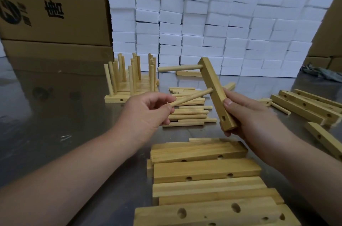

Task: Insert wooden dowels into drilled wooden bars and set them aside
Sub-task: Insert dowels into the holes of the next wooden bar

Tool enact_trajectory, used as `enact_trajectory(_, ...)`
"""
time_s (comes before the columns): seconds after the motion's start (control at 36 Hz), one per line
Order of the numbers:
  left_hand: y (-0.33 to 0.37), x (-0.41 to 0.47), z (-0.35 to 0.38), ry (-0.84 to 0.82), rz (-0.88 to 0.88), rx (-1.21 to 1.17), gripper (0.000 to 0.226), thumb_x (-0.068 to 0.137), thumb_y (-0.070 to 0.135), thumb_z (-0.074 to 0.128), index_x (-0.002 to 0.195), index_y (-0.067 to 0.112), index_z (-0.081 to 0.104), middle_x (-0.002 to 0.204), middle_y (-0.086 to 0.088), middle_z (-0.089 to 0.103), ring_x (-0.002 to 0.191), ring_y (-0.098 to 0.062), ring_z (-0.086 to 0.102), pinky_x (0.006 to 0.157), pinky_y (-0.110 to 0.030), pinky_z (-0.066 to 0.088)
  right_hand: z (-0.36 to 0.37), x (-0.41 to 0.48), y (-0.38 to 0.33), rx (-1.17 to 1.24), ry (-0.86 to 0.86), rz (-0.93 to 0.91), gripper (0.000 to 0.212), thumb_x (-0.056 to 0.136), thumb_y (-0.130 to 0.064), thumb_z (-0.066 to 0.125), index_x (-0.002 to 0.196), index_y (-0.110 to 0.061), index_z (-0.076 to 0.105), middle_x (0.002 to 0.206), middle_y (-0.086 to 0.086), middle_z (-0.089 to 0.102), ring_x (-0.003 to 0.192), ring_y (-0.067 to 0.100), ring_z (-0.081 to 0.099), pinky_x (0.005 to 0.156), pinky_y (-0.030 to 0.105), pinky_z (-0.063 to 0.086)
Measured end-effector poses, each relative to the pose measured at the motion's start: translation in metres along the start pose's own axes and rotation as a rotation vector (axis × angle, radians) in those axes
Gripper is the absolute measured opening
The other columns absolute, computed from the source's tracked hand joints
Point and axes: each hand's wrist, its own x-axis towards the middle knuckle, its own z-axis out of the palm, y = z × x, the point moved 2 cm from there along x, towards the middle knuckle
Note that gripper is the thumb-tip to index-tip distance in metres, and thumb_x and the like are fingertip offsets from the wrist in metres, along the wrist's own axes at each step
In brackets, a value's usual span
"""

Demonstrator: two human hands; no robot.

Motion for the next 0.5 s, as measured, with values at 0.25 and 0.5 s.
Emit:
enact_trajectory(0.25, -0.0003, -0.0014, -0.0014, 0.025, 0.023, 0.102, 0.019, 0.085, 0.021, 0.061, 0.083, 0.039, 0.063, 0.066, 0.019, 0.065, 0.064, 0.001, 0.062, 0.063, -0.014, 0.047, -0.0006, -0.0015, 0.0006, -0.058, -0.032, -0.013, 0.037, 0.096, -0.023, 0.046, 0.089, -0.056, 0.062, 0.067, -0.02, 0.063, 0.062, 0.009, 0.053, 0.055, 0.019, 0.05)
enact_trajectory(0.5, 0.0049, -0.0046, 0.0003, 0.016, 0.11, 0.21, 0.021, 0.089, 0.026, 0.054, 0.085, 0.046, 0.057, 0.057, 0.033, 0.055, 0.06, 0.014, 0.051, 0.052, -0.001, 0.037, 0.0021, -0.0038, -0.0019, -0.174, -0.057, -0.047, 0.038, 0.097, -0.023, 0.043, 0.101, -0.059, 0.054, 0.082, -0.008, 0.07, 0.063, 0.003, 0.053, 0.061, 0.024, 0.042)
